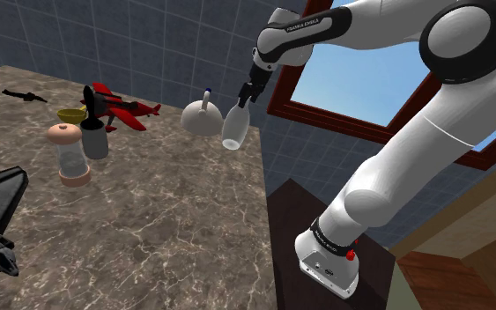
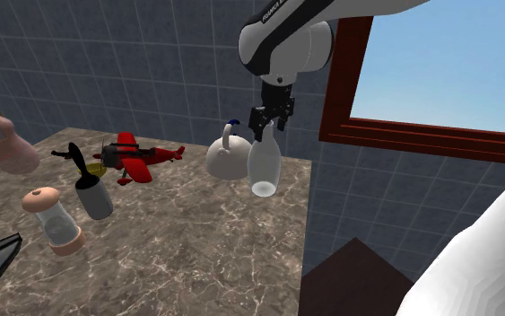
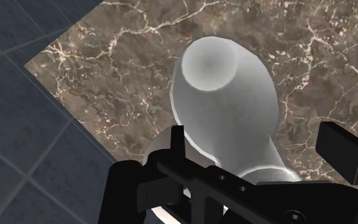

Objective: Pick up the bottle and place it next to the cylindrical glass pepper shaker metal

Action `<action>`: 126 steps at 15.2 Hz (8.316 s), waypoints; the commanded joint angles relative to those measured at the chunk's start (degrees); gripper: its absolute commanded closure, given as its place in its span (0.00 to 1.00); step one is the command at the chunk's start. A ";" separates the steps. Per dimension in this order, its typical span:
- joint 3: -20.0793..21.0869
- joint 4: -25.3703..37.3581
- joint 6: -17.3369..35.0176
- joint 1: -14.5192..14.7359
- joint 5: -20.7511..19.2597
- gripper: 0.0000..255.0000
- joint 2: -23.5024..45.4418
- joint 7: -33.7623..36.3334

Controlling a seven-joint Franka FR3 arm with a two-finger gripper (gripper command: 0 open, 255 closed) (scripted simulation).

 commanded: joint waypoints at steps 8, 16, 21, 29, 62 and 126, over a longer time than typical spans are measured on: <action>0.00 0.01 0.02 0.00 0.01 1.00 0.03 -0.01; 0.09 1.38 -2.29 -0.01 -0.35 1.00 -0.95 0.33; 0.25 3.92 -6.14 -0.03 -0.82 1.00 -2.32 0.81; 0.49 8.62 -12.29 0.00 -1.29 1.00 -3.83 1.35; 0.57 37.15 -38.24 0.22 -0.66 1.00 -1.16 1.72; 18.18 46.03 -33.47 20.83 -3.72 1.00 12.46 39.95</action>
